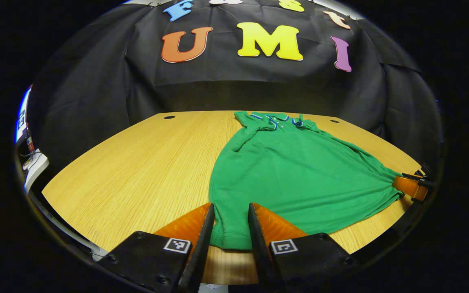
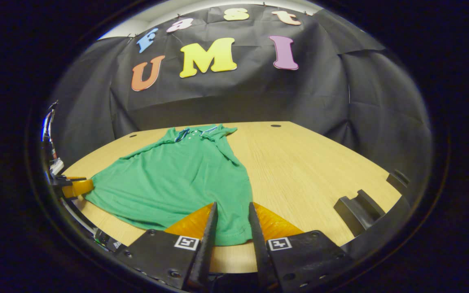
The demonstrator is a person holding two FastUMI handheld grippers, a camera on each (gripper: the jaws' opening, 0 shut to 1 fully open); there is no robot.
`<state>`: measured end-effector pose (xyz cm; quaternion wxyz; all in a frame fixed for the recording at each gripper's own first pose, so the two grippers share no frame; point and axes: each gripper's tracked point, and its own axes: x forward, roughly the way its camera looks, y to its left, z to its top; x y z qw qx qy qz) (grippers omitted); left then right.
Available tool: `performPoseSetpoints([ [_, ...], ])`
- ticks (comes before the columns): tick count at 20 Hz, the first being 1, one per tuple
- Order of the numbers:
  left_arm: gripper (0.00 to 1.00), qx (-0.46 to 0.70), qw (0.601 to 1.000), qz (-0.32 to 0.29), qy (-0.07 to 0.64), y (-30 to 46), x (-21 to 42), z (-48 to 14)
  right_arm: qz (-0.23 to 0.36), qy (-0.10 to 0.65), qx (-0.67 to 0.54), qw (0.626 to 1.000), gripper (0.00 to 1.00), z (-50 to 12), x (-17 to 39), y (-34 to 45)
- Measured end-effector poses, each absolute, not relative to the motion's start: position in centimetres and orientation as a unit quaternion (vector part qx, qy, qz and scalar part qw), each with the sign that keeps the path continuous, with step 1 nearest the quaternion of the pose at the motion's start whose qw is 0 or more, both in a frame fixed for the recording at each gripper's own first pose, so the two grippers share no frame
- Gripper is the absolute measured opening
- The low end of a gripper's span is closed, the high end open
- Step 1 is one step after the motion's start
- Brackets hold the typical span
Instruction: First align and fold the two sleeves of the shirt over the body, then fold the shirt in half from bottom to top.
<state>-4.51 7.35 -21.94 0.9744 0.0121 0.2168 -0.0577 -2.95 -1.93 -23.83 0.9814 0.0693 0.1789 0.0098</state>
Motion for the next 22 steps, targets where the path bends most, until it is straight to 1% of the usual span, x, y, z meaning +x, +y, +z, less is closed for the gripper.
performPoseSetpoints([
  [1, 0.54, 0.012, 0.974, -0.061, 0.217, 7.1, -4.5, -21.9, 0.013, 0.182, 0.072, 0.981, 0.42, -24.2, -3.0, -1.7],
  [2, 0.44, 0.011, 0.974, -0.064, 0.216, 6.8, -4.3, -21.9, 0.013, 0.178, 0.066, 0.982, 0.27, -23.8, -3.0, -1.7],
  [3, 0.36, 0.007, 0.975, -0.062, 0.213, 6.8, -4.3, -21.9, 0.021, 0.185, 0.065, 0.980, 0.24, -24.2, -3.0, -1.2],
  [4, 0.17, 0.000, 0.976, -0.060, 0.208, 6.6, -3.9, -21.9, 0.019, 0.175, 0.062, 0.983, 0.15, -23.7, -2.8, -1.1],
  [5, 0.10, 0.000, 0.977, -0.062, 0.206, 6.2, -3.7, -21.8, 0.020, 0.179, 0.050, 0.982, 0.05, -24.2, -2.8, -1.1],
  [7, 0.07, -0.005, 0.977, -0.065, 0.204, 5.8, -3.5, -21.7, 0.021, 0.172, 0.039, 0.984, 0.01, -23.6, -3.0, -1.1],
  [9, 0.06, -0.019, 0.977, -0.071, 0.200, 5.6, -3.3, -21.3, 0.025, 0.159, 0.026, 0.987, 0.00, -22.4, -3.1, -1.1],
  [11, 0.06, -0.016, 0.980, -0.072, 0.185, 5.6, -2.8, -20.0, 0.031, 0.128, 0.021, 0.991, 0.00, -20.3, -2.8, -1.1],
  [15, 0.06, -0.019, 0.984, -0.083, 0.159, 4.9, -1.6, -16.9, 0.040, 0.102, 0.020, 0.994, 0.00, -17.1, -1.4, -0.7],
  [18, 0.06, -0.002, 0.988, -0.080, 0.136, 5.0, -0.1, -14.8, 0.042, 0.081, 0.021, 0.996, 0.00, -14.7, 0.6, -0.8],
  [22, 0.06, 0.004, 0.990, -0.082, 0.116, 4.4, 3.6, -12.4, 0.041, 0.065, 0.026, 0.997, 0.00, -12.1, 5.3, -0.9],
])
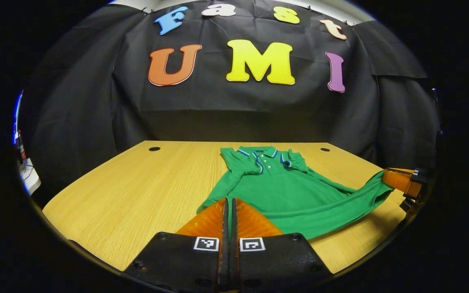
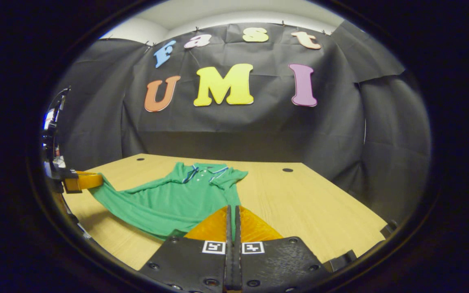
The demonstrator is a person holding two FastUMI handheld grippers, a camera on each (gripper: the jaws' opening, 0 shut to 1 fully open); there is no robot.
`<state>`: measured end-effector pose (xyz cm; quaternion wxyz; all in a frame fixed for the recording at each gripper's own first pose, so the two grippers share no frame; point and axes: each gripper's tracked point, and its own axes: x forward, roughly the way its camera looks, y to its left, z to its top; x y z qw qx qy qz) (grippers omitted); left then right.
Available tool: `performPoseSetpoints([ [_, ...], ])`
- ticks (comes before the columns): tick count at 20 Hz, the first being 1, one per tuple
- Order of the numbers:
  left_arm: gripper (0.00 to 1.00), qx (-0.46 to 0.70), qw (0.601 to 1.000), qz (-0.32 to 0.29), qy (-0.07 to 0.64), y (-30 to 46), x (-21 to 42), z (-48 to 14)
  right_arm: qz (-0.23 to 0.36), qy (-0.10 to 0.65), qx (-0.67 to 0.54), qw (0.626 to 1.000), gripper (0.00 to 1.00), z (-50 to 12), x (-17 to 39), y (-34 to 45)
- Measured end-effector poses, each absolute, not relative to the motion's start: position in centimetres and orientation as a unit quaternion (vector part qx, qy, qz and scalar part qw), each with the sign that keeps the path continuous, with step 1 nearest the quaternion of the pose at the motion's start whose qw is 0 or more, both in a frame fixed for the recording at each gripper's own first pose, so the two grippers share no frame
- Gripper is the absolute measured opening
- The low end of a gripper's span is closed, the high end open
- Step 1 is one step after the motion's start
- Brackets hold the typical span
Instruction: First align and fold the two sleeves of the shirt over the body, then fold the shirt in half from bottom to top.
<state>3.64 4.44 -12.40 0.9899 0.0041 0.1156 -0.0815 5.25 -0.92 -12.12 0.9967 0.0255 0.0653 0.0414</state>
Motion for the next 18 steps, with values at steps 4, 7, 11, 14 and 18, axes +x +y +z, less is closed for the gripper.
performPoseSetpoints([
  [4, 0.06, 0.003, 0.993, -0.077, 0.092, 4.5, 9.8, -9.7, 0.030, 0.037, 0.032, 0.998, 0.00, -8.5, 11.8, -0.8],
  [7, 0.06, 0.009, 0.994, -0.078, 0.076, 4.3, 15.0, -7.6, 0.019, 0.026, 0.035, 0.999, 0.00, -6.3, 17.6, -0.2],
  [11, 0.06, -0.011, 0.994, -0.089, 0.069, 3.5, 22.5, -5.8, 0.001, 0.002, -0.004, 1.000, 0.02, -3.9, 26.0, 0.9],
  [14, 0.06, -0.011, 0.995, -0.072, 0.069, 4.2, 28.9, -5.8, -0.002, 0.014, -0.009, 1.000, 0.00, -3.9, 32.7, 1.8],
  [18, 0.06, -0.028, 0.993, -0.066, 0.095, 4.4, 36.8, -8.1, -0.007, 0.036, 0.009, 0.999, 0.00, -4.5, 40.7, 1.8],
])
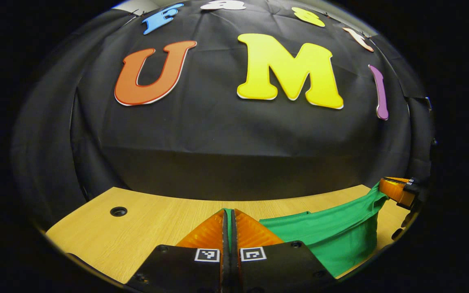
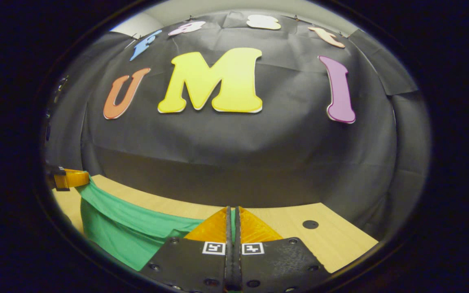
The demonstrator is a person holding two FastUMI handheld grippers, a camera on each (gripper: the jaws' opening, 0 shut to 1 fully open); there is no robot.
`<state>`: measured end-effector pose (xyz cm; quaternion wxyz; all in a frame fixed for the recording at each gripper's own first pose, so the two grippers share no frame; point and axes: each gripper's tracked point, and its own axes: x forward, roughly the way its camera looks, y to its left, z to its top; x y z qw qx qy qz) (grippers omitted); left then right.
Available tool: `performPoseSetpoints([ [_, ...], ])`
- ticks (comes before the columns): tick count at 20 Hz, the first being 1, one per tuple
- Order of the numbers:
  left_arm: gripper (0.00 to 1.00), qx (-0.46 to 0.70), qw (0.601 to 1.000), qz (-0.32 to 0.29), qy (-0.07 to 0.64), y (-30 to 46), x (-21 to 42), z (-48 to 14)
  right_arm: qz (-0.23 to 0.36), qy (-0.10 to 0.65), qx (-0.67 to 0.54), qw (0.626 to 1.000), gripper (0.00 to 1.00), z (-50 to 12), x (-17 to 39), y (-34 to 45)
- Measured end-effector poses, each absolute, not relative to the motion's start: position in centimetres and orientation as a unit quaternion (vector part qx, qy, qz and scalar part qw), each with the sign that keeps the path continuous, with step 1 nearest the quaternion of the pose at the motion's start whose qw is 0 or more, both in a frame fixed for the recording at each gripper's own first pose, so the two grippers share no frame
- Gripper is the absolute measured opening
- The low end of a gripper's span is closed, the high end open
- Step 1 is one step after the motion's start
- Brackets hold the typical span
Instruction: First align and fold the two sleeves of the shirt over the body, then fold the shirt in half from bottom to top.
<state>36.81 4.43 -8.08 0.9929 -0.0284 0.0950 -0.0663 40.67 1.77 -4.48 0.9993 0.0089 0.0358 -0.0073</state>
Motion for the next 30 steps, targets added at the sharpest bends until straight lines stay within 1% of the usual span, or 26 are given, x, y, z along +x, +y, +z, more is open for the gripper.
performPoseSetpoints([
  [3, 0.06, -0.039, 0.990, -0.076, 0.112, 3.7, 40.9, -10.5, -0.016, 0.061, 0.014, 0.998, 0.00, -6.9, 45.4, 1.2],
  [6, 0.06, -0.016, 0.988, -0.085, 0.130, 2.8, 43.1, -13.3, -0.025, 0.094, 0.022, 0.995, 0.00, -10.3, 48.0, 0.8],
  [9, 0.07, -0.006, 0.986, -0.089, 0.144, 2.8, 43.8, -15.1, -0.030, 0.106, 0.016, 0.994, 0.00, -12.7, 49.5, 0.4],
  [13, 0.08, -0.009, 0.984, -0.082, 0.155, 2.9, 43.9, -16.7, -0.028, 0.110, 0.011, 0.994, 0.00, -13.6, 49.9, 0.6],
  [15, 0.13, -0.024, 0.986, -0.075, 0.147, 3.1, 44.0, -16.6, -0.030, 0.110, 0.010, 0.993, 0.00, -13.8, 49.8, 0.5],
  [16, 0.22, -0.030, 0.986, -0.073, 0.144, 3.2, 43.8, -16.4, -0.031, 0.108, 0.018, 0.994, 0.00, -13.7, 49.8, 0.4],
  [17, 0.27, -0.037, 0.986, -0.073, 0.143, 3.3, 43.8, -16.5, -0.033, 0.107, 0.030, 0.993, 0.04, -13.8, 49.9, 0.0],
  [18, 0.47, -0.039, 0.987, -0.071, 0.140, 3.4, 43.6, -16.3, -0.036, 0.107, 0.044, 0.993, 0.07, -13.8, 50.0, -0.2],
  [19, 0.65, -0.039, 0.987, -0.072, 0.137, 3.3, 43.6, -16.3, -0.038, 0.104, 0.056, 0.992, 0.07, -13.6, 49.6, -0.5],
  [20, 0.66, -0.037, 0.988, -0.077, 0.132, 3.1, 43.5, -16.1, -0.034, 0.093, 0.063, 0.993, 0.10, -13.5, 49.6, -0.5],
  [21, 0.74, -0.031, 0.988, -0.081, 0.125, 2.9, 43.4, -15.9, -0.030, 0.081, 0.064, 0.994, 0.29, -13.2, 49.5, -0.5],
  [22, 0.92, -0.026, 0.989, -0.081, 0.119, 2.9, 43.3, -15.7, -0.024, 0.069, 0.057, 0.996, 0.35, -12.7, 49.1, -0.1],
  [23, 1.00, -0.023, 0.990, -0.079, 0.115, 3.0, 43.2, -15.4, -0.022, 0.060, 0.044, 0.997, 0.54, -12.5, 49.0, 0.4],
  [24, 1.00, -0.024, 0.991, -0.075, 0.109, 3.2, 43.2, -15.5, -0.023, 0.056, 0.029, 0.998, 0.74, -12.3, 49.0, 0.5],
  [25, 1.00, -0.027, 0.992, -0.069, 0.104, 3.4, 43.1, -15.2, -0.023, 0.051, 0.019, 0.998, 0.99, -12.3, 48.9, 0.7],
  [26, 1.00, -0.031, 0.993, -0.060, 0.098, 3.8, 43.0, -15.0, -0.026, 0.047, 0.014, 0.998, 1.00, -12.2, 48.6, 0.6],
  [27, 1.00, -0.033, 0.994, -0.050, 0.092, 4.3, 42.7, -14.9, -0.026, 0.039, 0.016, 0.999, 0.96, -11.9, 48.2, 0.6],
  [29, 1.00, -0.029, 0.995, -0.052, 0.077, 4.2, 41.8, -13.7, -0.027, 0.021, 0.019, 0.999, 0.94, -11.1, 47.3, 0.7],
  [30, 1.00, -0.028, 0.996, -0.051, 0.061, 4.3, 41.4, -12.8, -0.034, 0.015, 0.013, 0.999, 0.95, -10.7, 46.7, 0.4],
])
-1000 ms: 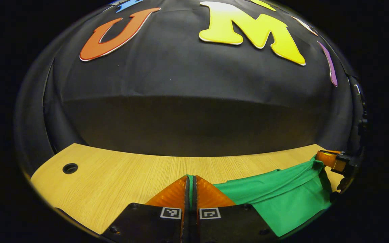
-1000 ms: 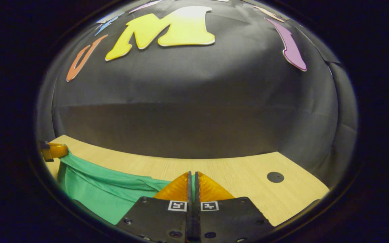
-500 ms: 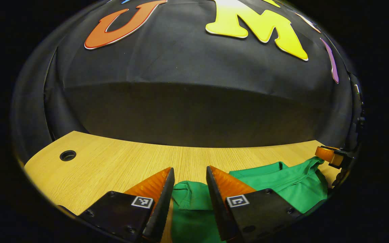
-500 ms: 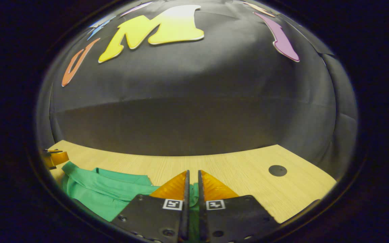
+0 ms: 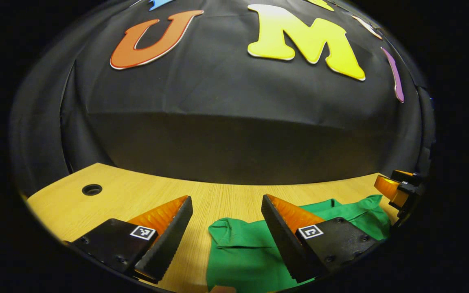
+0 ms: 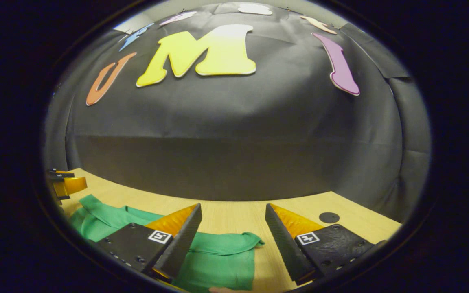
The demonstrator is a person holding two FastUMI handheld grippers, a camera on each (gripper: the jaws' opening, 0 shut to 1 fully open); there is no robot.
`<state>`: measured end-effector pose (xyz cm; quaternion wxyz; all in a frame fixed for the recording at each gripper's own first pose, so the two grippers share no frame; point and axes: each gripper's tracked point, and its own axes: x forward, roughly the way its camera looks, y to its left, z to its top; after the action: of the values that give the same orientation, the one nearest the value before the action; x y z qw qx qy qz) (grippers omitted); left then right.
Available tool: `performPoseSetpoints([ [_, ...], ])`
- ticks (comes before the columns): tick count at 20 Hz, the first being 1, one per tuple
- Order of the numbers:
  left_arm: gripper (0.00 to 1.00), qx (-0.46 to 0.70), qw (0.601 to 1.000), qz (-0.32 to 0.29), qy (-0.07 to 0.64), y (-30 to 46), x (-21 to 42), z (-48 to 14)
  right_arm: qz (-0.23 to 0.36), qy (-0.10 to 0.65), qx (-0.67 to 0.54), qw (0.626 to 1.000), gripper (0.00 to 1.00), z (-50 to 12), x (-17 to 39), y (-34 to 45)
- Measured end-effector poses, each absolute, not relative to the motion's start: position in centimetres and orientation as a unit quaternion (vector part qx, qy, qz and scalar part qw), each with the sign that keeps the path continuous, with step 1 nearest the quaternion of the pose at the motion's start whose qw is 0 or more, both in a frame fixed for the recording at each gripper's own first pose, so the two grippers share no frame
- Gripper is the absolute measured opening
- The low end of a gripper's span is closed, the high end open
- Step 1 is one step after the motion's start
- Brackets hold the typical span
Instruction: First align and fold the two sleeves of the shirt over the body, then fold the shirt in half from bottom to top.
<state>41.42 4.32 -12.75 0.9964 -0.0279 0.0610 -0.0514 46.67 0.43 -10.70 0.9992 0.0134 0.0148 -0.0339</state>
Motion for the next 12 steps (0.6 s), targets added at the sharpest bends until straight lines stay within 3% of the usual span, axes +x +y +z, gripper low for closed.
performPoseSetpoints([
  [4, 1.00, -0.036, 0.998, -0.044, 0.030, 4.2, 37.7, -11.2, -0.053, -0.024, -0.005, 0.998, 0.94, -9.2, 42.0, 0.0],
  [7, 1.00, -0.019, 0.998, -0.034, 0.045, 4.5, 33.4, -12.9, -0.076, -0.065, -0.016, 0.995, 0.95, -7.9, 37.7, -0.9],
  [12, 1.00, -0.046, 0.997, -0.037, 0.057, 3.8, 26.2, -13.5, -0.067, -0.117, -0.028, 0.991, 0.94, -5.6, 30.0, -0.2],
])
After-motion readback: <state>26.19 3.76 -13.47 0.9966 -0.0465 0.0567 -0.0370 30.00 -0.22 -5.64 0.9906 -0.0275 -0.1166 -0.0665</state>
